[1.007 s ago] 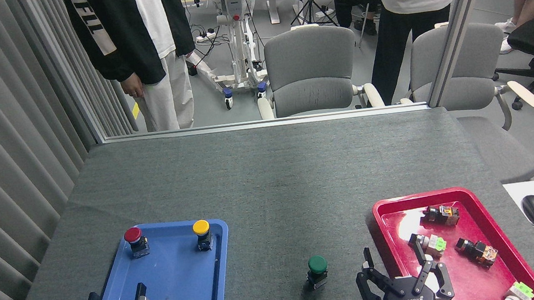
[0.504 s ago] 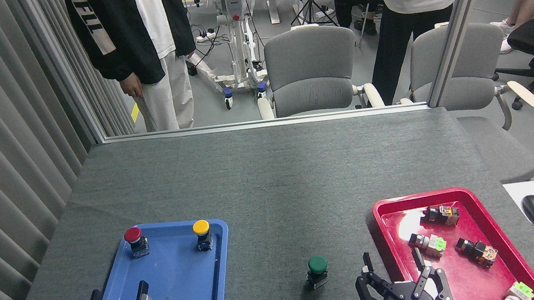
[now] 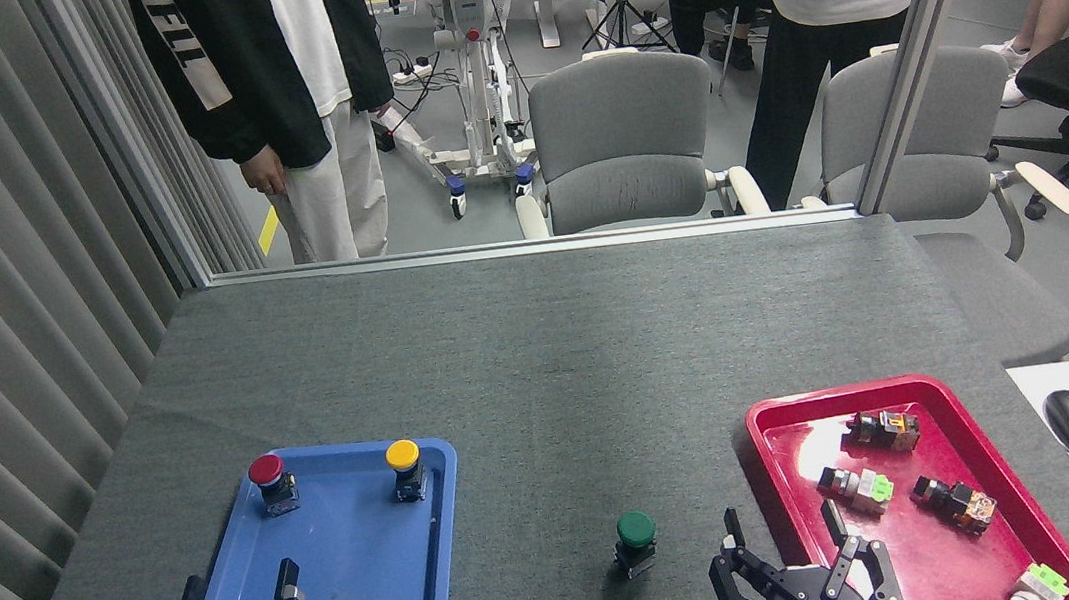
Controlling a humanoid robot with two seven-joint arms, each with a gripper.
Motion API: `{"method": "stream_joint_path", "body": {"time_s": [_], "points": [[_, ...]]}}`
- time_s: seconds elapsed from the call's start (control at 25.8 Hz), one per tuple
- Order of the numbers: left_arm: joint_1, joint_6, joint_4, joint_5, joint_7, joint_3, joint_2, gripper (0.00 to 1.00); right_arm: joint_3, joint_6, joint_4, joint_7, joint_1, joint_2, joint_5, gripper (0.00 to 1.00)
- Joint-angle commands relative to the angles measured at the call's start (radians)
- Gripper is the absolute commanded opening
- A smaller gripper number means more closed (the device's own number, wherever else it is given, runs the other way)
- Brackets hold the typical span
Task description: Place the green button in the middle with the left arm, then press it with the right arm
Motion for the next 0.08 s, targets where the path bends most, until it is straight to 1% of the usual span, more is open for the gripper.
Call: {"method": "stream_joint_path", "body": {"time_s": [0.0,0.04], "points": [[-0.01,-0.09,0.01,-0.001,0.006,-0.102,0.029,0.99,0.0,-0.005,0.0,0.0,0.0,0.001,0.002,1.0],[-0.027,-0.135,0.024,-0.001,0.009,-0.143,0.05,0.99,0.0,-0.005,0.0,-0.001,0.0,0.001,0.002,1.0]]}}
